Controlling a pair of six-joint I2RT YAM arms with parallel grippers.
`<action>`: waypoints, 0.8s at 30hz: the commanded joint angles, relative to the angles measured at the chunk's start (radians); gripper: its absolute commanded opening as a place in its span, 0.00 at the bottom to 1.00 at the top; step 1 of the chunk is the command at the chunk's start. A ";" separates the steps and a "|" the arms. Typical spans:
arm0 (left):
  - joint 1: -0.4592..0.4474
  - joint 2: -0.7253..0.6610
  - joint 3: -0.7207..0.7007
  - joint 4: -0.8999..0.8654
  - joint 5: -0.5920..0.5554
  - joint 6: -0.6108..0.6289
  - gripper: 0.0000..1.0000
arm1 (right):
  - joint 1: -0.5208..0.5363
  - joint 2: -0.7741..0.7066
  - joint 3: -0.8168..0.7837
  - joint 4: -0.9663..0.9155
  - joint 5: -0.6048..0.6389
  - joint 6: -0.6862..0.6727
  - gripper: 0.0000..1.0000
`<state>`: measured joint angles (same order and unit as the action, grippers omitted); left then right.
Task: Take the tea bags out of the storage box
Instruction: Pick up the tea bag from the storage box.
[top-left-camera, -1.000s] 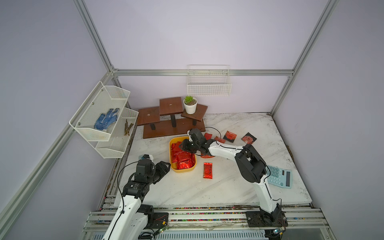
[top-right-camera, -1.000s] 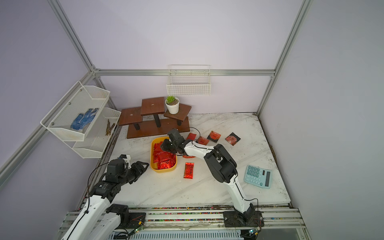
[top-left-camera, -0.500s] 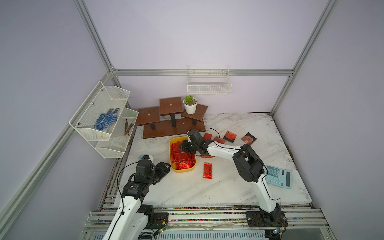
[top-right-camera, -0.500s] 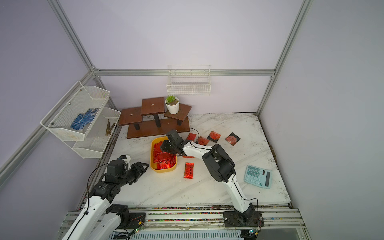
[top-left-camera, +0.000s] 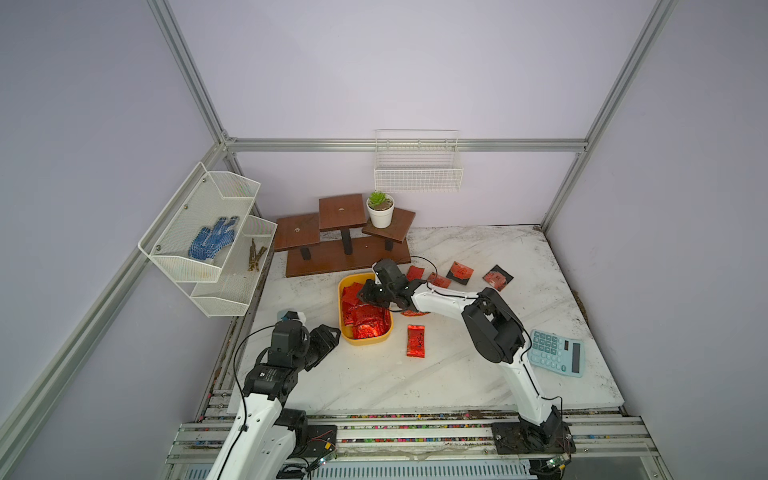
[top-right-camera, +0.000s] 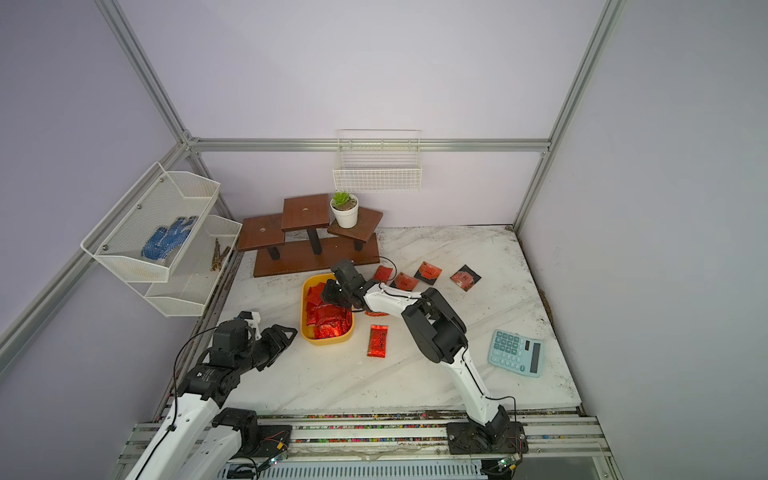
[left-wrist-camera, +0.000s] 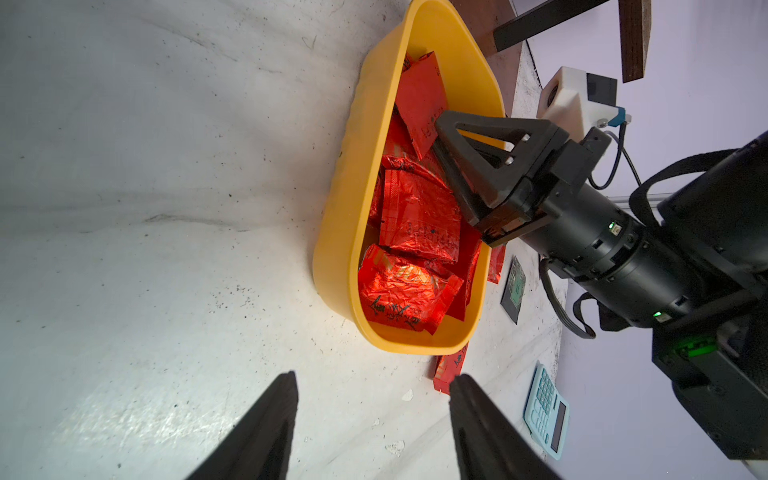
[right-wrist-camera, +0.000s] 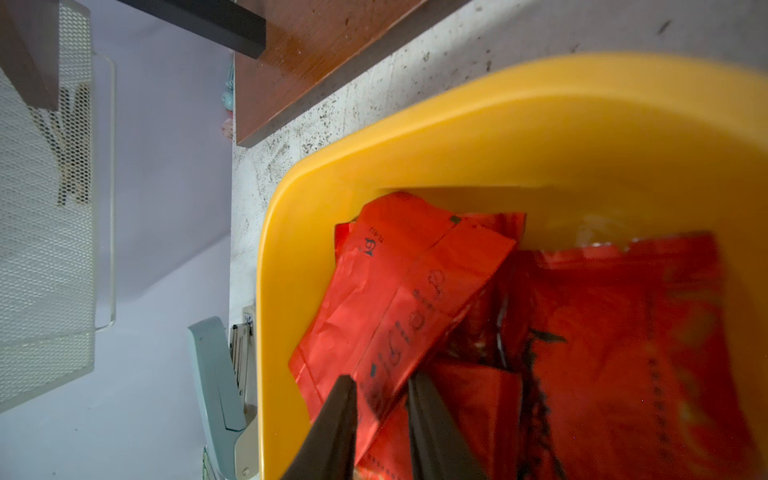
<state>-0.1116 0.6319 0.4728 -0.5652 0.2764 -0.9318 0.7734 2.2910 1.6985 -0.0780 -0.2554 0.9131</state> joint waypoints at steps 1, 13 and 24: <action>0.007 -0.016 0.001 0.001 0.002 0.018 0.62 | 0.006 0.028 0.022 0.032 -0.004 0.010 0.21; 0.010 -0.035 0.008 -0.033 -0.008 0.021 0.62 | 0.005 0.009 0.002 0.109 -0.030 0.041 0.00; 0.009 -0.003 0.065 -0.043 0.001 0.038 0.61 | -0.022 -0.186 -0.169 0.203 -0.089 0.028 0.00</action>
<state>-0.1112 0.6239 0.4858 -0.6216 0.2749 -0.9222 0.7635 2.1891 1.5528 0.0589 -0.3164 0.9493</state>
